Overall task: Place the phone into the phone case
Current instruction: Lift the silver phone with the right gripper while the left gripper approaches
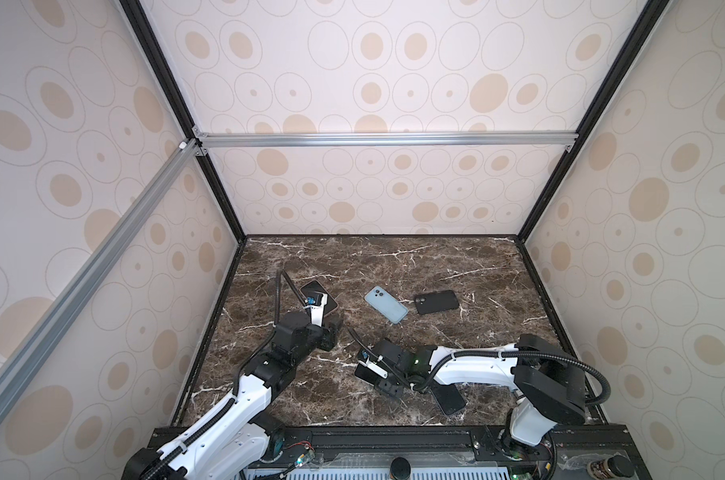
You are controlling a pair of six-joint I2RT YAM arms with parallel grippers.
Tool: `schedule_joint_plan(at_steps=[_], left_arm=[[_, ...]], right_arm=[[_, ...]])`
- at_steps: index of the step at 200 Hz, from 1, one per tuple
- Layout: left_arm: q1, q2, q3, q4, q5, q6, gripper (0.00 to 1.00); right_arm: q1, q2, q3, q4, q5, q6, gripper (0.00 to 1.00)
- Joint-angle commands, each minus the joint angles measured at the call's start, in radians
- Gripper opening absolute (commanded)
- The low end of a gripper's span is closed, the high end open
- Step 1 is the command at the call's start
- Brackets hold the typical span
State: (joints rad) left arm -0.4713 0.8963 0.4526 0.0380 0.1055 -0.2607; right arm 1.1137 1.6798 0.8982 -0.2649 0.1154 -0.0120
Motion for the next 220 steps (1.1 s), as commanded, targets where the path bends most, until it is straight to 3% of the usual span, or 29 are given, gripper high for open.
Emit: schedule_joint_plan(at_steps=[1, 50, 105, 128, 142, 158, 173, 220], left_arm=[[-0.001, 0.053, 0.051, -0.013, 0.075, -0.007, 0.61], [-0.003, 0.151, 0.081, -0.012, 0.230, -0.052, 0.61], [-0.002, 0.220, 0.109, -0.021, 0.345, -0.081, 0.61], [-0.003, 0.220, 0.126, -0.056, 0.293, -0.070, 0.61], [-0.001, 0.203, 0.123, -0.048, 0.284, -0.070, 0.61], [-0.001, 0.176, 0.114, -0.040, 0.280, -0.071, 0.61], [0.000, 0.152, 0.104, -0.031, 0.268, -0.070, 0.61], [0.001, 0.125, 0.093, -0.024, 0.256, -0.069, 0.62]], right_arm=[[-0.045, -0.011, -0.007, 0.117, 0.024, -0.013, 0.58], [-0.098, -0.066, -0.067, 0.390, 0.002, -0.019, 0.56], [-0.101, -0.066, -0.079, 0.517, -0.018, -0.061, 0.56], [-0.111, -0.066, -0.057, 0.456, 0.021, -0.085, 0.64], [-0.154, -0.080, -0.045, 0.390, 0.004, -0.023, 0.72], [-0.222, -0.093, -0.011, 0.282, -0.076, 0.036, 0.87], [-0.251, -0.077, 0.029, 0.190, -0.078, 0.048, 0.99], [-0.305, 0.065, 0.203, -0.032, -0.082, 0.048, 0.99]])
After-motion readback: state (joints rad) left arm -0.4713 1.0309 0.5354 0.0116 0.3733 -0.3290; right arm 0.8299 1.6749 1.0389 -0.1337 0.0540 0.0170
